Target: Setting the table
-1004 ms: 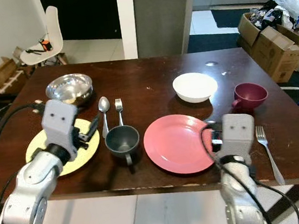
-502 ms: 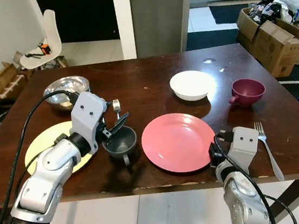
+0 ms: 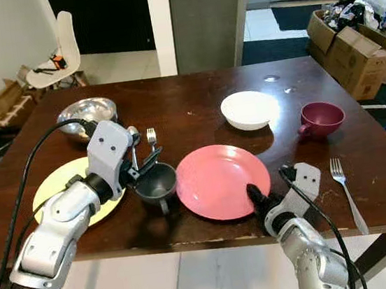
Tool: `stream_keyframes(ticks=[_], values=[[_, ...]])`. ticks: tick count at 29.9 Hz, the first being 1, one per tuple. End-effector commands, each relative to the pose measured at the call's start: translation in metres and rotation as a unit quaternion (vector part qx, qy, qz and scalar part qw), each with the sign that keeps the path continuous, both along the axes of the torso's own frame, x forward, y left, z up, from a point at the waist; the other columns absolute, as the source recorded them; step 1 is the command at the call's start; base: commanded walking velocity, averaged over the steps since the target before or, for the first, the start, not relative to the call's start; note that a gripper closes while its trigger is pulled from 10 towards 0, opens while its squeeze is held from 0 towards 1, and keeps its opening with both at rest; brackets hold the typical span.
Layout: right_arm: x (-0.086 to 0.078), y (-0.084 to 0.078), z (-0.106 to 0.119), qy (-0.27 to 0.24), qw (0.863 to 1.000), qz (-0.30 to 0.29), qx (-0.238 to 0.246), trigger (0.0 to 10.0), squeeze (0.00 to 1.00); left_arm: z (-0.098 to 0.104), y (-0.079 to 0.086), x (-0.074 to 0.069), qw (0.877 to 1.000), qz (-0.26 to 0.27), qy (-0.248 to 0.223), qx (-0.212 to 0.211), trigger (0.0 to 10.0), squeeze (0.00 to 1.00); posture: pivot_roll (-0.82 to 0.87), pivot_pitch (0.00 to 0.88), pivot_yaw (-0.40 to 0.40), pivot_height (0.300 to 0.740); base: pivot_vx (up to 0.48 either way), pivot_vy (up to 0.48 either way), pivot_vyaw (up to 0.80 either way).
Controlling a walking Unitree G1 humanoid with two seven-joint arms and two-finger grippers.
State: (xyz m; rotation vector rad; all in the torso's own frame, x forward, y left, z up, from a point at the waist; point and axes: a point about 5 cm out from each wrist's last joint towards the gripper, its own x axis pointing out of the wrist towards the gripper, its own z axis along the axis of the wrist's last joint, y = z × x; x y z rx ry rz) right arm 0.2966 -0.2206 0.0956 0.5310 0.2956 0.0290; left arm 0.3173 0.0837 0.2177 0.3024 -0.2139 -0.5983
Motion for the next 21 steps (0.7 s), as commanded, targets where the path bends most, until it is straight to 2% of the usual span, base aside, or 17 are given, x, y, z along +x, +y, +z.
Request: stream_keyframes(ticks=[1,8,9,13,21], values=[[-0.009,0.01,-0.022,0.057,0.997,0.025,0.037,0.0,0.0,-0.001,0.004,-0.002,1.0,0.008,0.003,-0.002,10.0,0.0,0.0,0.025,0.123,0.74,0.0,0.0,0.0],[-0.011,0.013,-0.028,0.067,0.993,0.022,0.097,0.0,0.0,-0.002,0.006,-0.003,1.0,0.014,0.004,-0.004,10.0,0.0,0.0,0.025,0.122,0.74,0.0,0.0,0.0],[-0.01,0.012,-0.024,0.055,0.989,0.014,0.138,0.0,0.0,-0.003,0.006,-0.003,1.0,0.016,0.005,-0.006,10.0,0.0,0.0,0.022,0.124,0.74,0.0,0.0,0.0],[-0.007,0.01,-0.017,0.03,0.984,0.004,0.176,0.0,0.0,-0.002,0.005,-0.002,1.0,0.017,0.005,-0.007,10.0,0.0,-0.01,0.018,0.126,0.74,0.0,0.0,0.0],[-0.005,-0.006,0.005,-0.036,0.98,-0.044,0.19,0.0,0.0,-0.002,0.003,-0.002,1.0,0.017,0.005,-0.01,10.0,0.0,-0.02,0.01,0.129,0.74,0.0,0.0,0.0]])
